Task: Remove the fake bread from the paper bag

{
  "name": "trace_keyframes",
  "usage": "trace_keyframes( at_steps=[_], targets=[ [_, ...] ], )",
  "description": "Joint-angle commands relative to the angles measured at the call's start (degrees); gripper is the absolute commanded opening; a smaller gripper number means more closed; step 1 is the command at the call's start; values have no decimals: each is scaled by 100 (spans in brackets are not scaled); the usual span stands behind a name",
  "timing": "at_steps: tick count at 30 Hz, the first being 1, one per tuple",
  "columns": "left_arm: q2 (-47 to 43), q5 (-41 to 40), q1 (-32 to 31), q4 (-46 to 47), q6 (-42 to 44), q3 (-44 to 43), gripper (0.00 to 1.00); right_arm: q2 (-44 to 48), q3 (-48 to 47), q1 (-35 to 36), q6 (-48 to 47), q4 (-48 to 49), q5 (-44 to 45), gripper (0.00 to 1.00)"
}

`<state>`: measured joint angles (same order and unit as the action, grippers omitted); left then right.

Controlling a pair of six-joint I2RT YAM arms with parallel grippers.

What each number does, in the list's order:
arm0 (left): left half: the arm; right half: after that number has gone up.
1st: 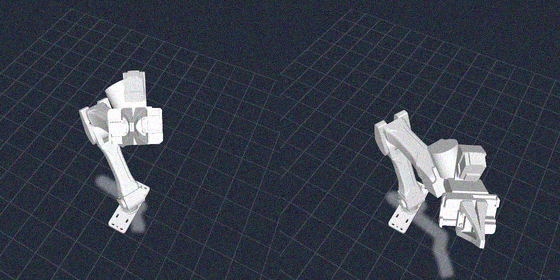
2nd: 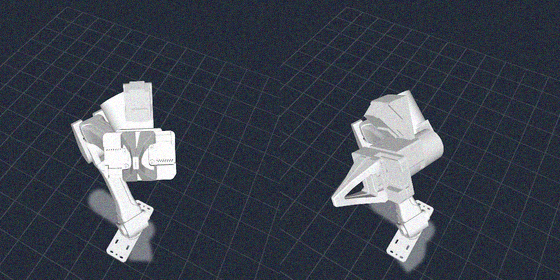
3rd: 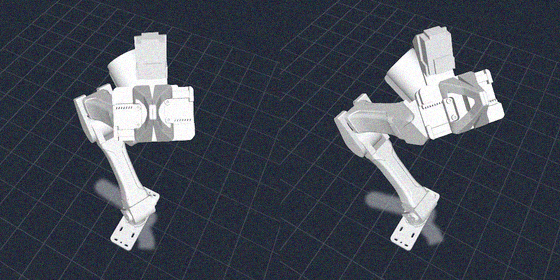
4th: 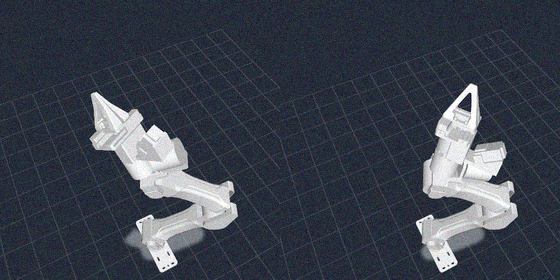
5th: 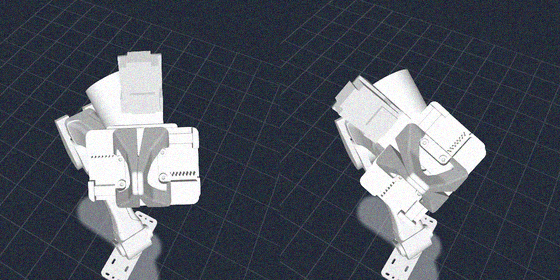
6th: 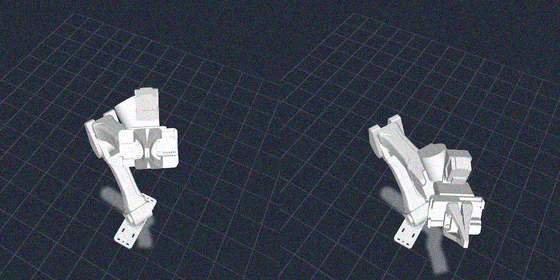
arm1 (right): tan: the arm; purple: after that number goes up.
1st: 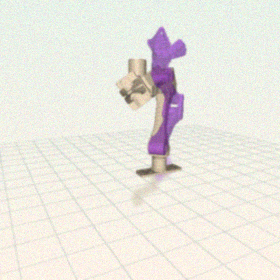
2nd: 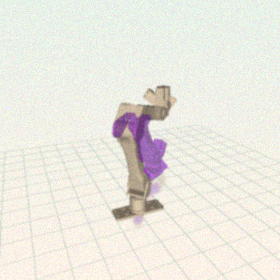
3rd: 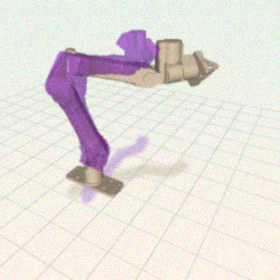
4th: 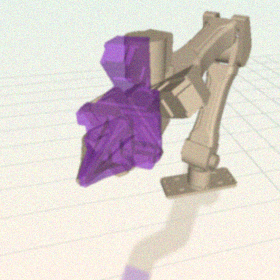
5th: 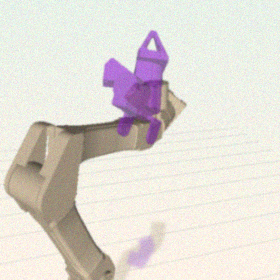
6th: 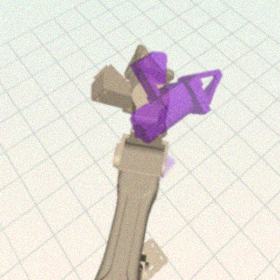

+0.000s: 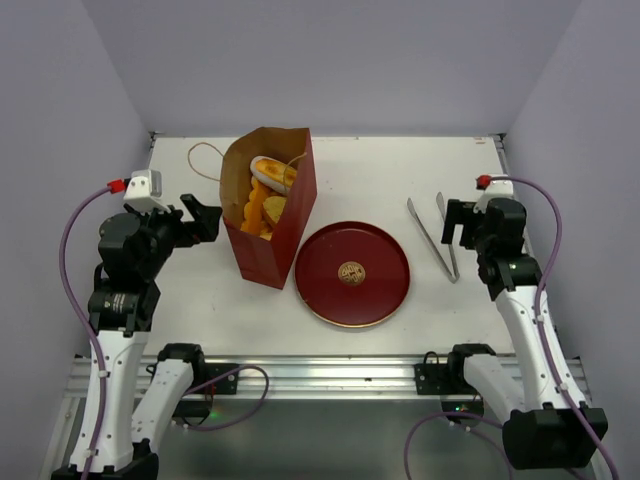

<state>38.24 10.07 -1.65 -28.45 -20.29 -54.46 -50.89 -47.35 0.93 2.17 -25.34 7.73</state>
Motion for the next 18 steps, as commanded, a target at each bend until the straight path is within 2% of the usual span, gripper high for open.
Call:
trace_keyframes(
  at_steps=[1, 5, 6, 7, 9, 14, 18],
  targets=[
    [-62, 39, -28, 102, 166, -3, 100, 185, -459, -23, -584, 13, -139, 99],
    [-36, 48, -20, 111, 149, -39, 100, 255, -503, -23, -1516, -260, -815, 99],
    [-27, 57, -20, 111, 140, -56, 100, 273, -486, -23, -1814, -339, -1460, 99],
    [-36, 57, -28, 120, 122, -56, 100, 273, -503, -23, -2365, -575, -1754, 99],
    [-27, 83, -28, 120, 113, -65, 100, 256, -591, -23, -2730, -831, -2212, 99],
    [-9, 118, -28, 111, 96, -83, 100, -104, -959, -14, -2986, -1420, -1916, 99],
    [-53, 110, -28, 85, 105, -91, 100, -719, -1206, -23, -2916, -2026, -2029, 99]
  ],
)
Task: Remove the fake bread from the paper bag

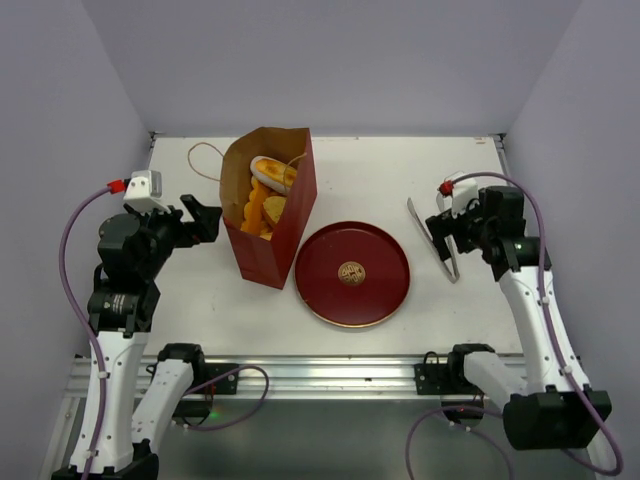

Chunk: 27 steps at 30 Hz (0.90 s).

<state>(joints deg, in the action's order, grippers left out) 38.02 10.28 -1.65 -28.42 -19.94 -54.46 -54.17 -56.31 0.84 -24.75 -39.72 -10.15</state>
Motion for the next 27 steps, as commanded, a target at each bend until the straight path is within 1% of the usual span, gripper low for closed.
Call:
trace_keyframes(
  at_steps=[1, 3, 4, 8, 13, 15, 17, 18, 19, 24, 27],
  targets=[
    [-49, 62, -20, 83, 113, -48, 100, -697, -293, -14, -75, -676, -294, 99],
    [-67, 9, -28, 91, 210, -4, 100, -980, -240, -14, 5, -651, -338, 99],
    [-67, 9, -28, 109, 245, 23, 100, -1268, -231, -23, 58, -642, -286, 99],
    [-110, 0, -28, 144, 368, 40, 100, -1867, -196, -31, 50, -528, -23, 99],
    [-198, 0, -28, 250, 439, 172, 100, -2422, -90, -58, -205, 17, 286, 99],
    [-216, 17, -28, 285, 448, 242, 100, -2746, -134, -321, -354, 166, 277, 99],
    [-234, 35, -28, 311, 456, 278, 100, -2923, -187, -452, -399, 307, 251, 99],
    [-251, 35, -28, 320, 448, 304, 100, -3106, -204, -488, -468, 394, 103, 98],
    [-260, 53, -28, 337, 456, 313, 100, -3195, -257, -506, -530, 404, 14, 95],
    [-278, 97, -28, 390, 447, 374, 100, -3643, -284, -506, -566, 965, -92, 94],
    [-286, 88, -28, 373, 448, 392, 100, -4048, -511, -506, -496, 1098, -31, 94]
  ],
)
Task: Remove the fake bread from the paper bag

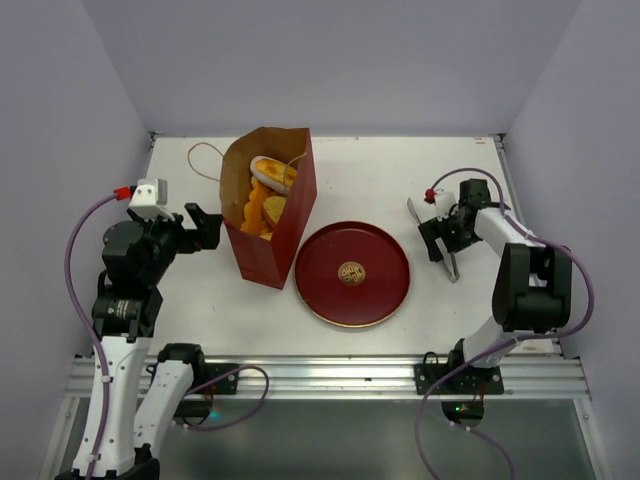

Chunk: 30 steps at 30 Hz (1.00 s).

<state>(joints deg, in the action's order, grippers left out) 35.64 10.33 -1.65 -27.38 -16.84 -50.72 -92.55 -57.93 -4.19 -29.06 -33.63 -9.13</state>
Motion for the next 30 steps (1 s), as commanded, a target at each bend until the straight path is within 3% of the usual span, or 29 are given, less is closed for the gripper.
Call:
trace_keyframes(
  at_steps=[1, 12, 17, 21, 27, 30],
  targets=[
    [-48, 83, -20, 259, 137, 27, 100, -393, -394, -3, -56, 523, -125, 93],
    [-31, -13, -28, 180, 234, -52, 100, -1098, -667, -3, 50, 726, 7, 89],
    [-30, 4, -28, 189, 225, -52, 100, -1247, -658, -3, 145, 682, 77, 82],
    [-57, 4, -28, 171, 243, -43, 100, -1406, -789, -21, 278, 454, -19, 68],
    [-83, 13, -28, 127, 216, -122, 100, -1424, -825, -135, 410, 243, -151, 31],
    [-75, 66, -28, 110, 190, -201, 100, -1292, -790, -179, 419, 225, -204, 18]
  ],
)
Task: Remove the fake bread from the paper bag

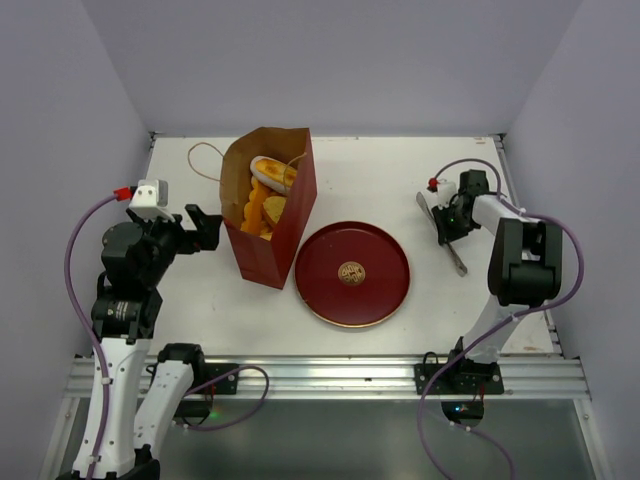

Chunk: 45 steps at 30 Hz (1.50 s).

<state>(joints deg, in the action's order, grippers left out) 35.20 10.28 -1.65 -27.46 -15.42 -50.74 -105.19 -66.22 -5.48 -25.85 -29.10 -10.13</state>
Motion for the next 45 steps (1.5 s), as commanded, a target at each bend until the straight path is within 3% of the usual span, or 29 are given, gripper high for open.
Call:
trace_keyframes(
  at_steps=[1, 3, 8, 11, 15, 24, 33, 39, 45],
  targets=[
    [-31, 88, -28, 127, 39, -217, 100, 24, 47, -50, 97, -236, -129, 17],
    [-5, 114, -28, 127, 13, -278, 100, 235, 56, -59, 97, -271, -217, 8],
    [206, 158, -28, 101, 13, -550, 100, 911, -67, -59, 141, -665, -647, 7],
    [373, 185, -20, 101, 21, -814, 100, 1412, -225, -59, 229, -938, -1104, 12],
    [654, 246, -28, 92, -49, -1130, 100, 1878, -383, -59, 405, -1246, -1736, 28],
    [1507, 281, -28, -303, -137, -2080, 100, 2670, -445, -50, 923, -1291, -2906, 42],
    [2069, 466, -37, -698, -93, -2475, 98, 2995, -217, -59, 1134, -1045, -3293, 45],
    [2623, 299, -134, -1199, 92, -2827, 89, 3092, 187, -50, 1284, -702, -3636, 44],
    [3396, -377, -459, -1604, 127, -3249, 80, 3136, 249, -50, 1240, -720, -3891, 44]
  ],
)
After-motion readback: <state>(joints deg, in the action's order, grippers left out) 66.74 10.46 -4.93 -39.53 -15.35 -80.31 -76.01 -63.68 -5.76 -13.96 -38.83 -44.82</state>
